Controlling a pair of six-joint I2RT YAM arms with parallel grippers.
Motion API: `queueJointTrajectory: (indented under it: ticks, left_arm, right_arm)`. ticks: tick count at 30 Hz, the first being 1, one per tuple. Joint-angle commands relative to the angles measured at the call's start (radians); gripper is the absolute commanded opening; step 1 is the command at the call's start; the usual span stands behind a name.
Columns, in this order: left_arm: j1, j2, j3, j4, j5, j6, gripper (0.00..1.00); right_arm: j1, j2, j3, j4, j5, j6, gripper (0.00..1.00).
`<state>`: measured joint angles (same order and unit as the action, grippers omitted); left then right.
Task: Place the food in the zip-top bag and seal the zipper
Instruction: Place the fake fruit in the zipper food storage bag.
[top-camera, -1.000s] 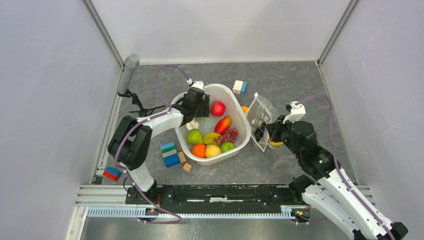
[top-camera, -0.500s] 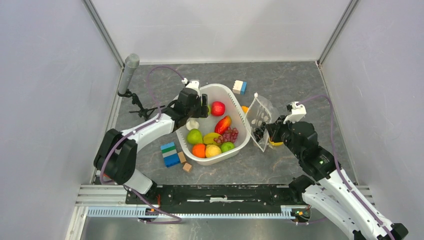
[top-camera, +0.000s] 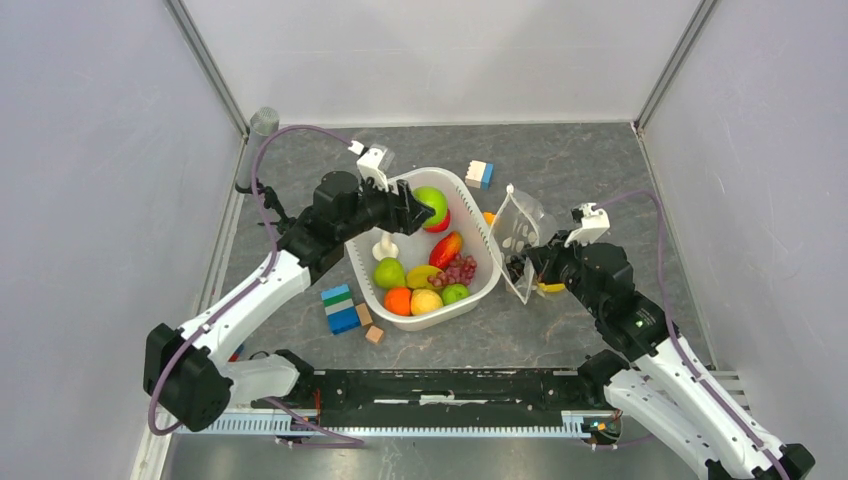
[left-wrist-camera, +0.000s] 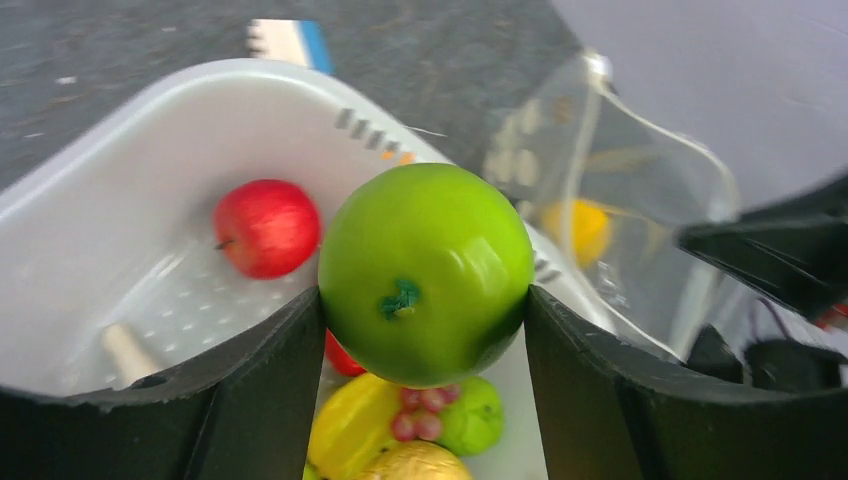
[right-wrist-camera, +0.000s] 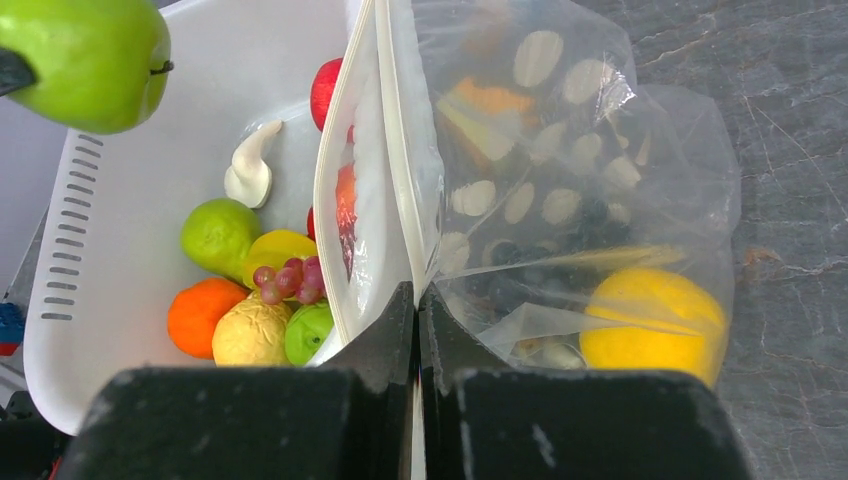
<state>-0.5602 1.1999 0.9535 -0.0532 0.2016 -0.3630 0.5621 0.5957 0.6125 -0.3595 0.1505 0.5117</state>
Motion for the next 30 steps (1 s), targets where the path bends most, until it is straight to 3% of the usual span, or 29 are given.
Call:
queueJointTrajectory:
  ticks: [1, 6, 14, 30]
  left_arm:
    - [-0.043, -0.016, 0.038, 0.049, 0.243, -0.023, 0.44]
    - [-0.168, -0.007, 0.039, 0.139, 0.295, -0.011, 0.45]
    - [-0.346, 0.121, 0.137, 0.202, 0.229, 0.01, 0.46]
    - [-0.372, 0.323, 0.23, 0.199, -0.006, -0.048, 0.47]
  right_arm:
    - [0.001, 0.011, 0.001, 0.068, -0.029, 0.012, 0.03]
    - [0.001, 0.023, 0.0, 0.081, -0.041, 0.016, 0.03]
    - [0.001, 0.004, 0.0, 0.069, -0.035, 0.019, 0.03]
    - [0.001, -0.08, 0.004, 0.047, -0.03, 0.0, 0.04]
